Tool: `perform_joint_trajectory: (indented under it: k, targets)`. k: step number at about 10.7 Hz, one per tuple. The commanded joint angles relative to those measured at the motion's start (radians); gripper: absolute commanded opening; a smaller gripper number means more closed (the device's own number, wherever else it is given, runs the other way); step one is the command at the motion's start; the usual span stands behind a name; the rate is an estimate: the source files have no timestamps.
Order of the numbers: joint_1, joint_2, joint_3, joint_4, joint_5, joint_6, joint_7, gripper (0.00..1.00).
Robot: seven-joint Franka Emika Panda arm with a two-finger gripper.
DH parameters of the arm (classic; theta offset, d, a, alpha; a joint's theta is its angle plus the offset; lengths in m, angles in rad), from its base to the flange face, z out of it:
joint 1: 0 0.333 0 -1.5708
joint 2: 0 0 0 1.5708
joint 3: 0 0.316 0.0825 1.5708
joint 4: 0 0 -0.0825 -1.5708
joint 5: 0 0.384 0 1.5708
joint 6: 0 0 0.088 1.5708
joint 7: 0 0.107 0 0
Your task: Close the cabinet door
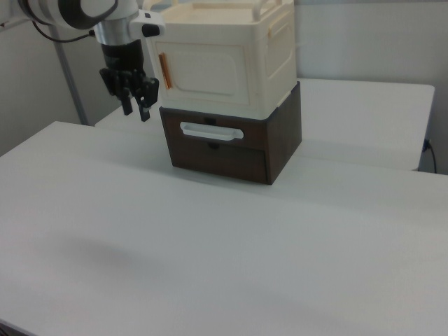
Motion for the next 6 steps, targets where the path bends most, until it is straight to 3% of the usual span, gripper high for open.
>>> perform_joint_trajectory:
  k: [1, 6]
  targets:
    - [-0.097, -0.072, 0.072, -0.069, -0.041, -0.114, 0.023, 1.00]
    - [-0.097, -0.057, 0.063, -0.059, -0.052, -0.119, 0.018, 1.00]
